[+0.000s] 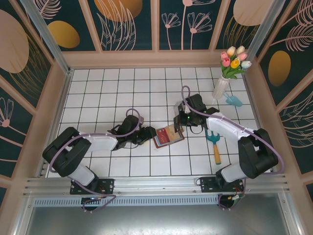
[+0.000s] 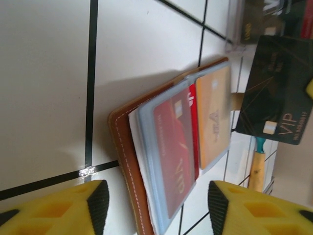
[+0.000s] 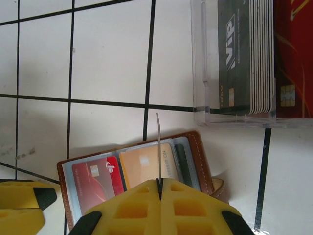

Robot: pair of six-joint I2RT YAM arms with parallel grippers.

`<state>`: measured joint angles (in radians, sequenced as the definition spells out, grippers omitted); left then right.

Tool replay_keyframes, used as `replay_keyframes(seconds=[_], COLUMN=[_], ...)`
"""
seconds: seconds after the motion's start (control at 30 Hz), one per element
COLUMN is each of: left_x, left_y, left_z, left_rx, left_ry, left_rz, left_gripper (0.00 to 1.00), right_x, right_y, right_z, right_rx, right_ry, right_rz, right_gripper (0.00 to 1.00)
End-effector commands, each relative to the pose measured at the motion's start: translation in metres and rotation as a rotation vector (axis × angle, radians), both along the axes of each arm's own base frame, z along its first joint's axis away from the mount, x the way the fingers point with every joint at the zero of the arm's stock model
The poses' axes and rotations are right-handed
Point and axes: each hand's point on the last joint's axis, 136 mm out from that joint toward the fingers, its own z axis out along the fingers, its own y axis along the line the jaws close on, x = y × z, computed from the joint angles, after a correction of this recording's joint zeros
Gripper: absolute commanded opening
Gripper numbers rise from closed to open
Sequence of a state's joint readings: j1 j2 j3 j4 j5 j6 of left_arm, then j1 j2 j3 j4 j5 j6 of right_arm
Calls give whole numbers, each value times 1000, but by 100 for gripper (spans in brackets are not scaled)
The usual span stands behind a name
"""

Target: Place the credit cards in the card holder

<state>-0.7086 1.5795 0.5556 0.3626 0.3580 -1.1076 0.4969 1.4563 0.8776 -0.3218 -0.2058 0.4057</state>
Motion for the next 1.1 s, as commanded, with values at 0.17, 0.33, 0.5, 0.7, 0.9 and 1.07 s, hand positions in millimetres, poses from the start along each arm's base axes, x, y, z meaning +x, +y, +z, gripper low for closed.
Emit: replay_keyframes(seconds=[0.17, 0.33, 0.5, 0.7, 0.9, 1.07], left_x=[7, 7, 7, 9, 8, 9], left_y=[-15, -15, -18, -22, -23, -25], left_z=[6, 10, 13, 25, 26, 28], left_rx=[-75, -91, -115, -163, -174, -184], left_ry=[-27, -39, -46, -69, -65, -63], left_rz=[-4, -6, -14, -12, -12, -13], left_gripper=[35, 21, 7, 0, 0, 0], right_x=[-6, -4, -12, -19, -22, -26], right_y=[11, 16, 35, 55, 66, 79], right_z=[1, 6, 15, 37, 55, 57], right_rx=[23, 15, 10, 1, 51, 68], right_ry=[3, -18, -57, -151, -213, -218], right_rz=[31, 33, 78, 80, 48, 62], right_gripper=[0, 0, 0, 0, 0, 0])
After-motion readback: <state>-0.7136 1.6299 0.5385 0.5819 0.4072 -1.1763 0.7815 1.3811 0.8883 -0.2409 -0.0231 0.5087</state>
